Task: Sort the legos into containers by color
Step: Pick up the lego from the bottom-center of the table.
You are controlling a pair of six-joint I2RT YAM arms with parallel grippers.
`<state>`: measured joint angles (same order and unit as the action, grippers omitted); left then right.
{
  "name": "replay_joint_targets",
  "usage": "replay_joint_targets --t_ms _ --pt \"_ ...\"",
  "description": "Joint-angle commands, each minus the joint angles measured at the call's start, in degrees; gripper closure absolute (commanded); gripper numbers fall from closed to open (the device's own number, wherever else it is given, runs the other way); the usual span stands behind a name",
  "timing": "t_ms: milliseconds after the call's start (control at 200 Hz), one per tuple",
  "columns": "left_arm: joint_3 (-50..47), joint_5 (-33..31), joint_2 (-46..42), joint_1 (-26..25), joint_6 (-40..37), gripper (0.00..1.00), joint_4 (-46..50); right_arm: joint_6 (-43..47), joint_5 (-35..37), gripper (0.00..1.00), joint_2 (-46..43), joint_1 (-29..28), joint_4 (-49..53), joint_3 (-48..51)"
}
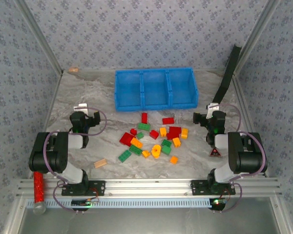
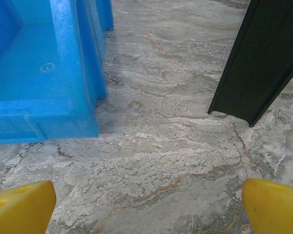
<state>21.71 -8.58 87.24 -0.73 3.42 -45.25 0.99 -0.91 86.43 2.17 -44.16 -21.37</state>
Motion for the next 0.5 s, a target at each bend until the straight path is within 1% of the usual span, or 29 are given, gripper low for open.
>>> replay_joint_targets --t_ms 0,495 --pt "1.4 -0.73 0.56 0.41 -0.84 0.0 -2.42 0.76 -0.32 0.0 0.75 0.46 -1.54 -1.39" --pt "1.49 -0.09 0.69 0.73 -0.67 0.0 -2.21 0.59 -0.17 0.0 0.64 0.52 -1.45 -1.31"
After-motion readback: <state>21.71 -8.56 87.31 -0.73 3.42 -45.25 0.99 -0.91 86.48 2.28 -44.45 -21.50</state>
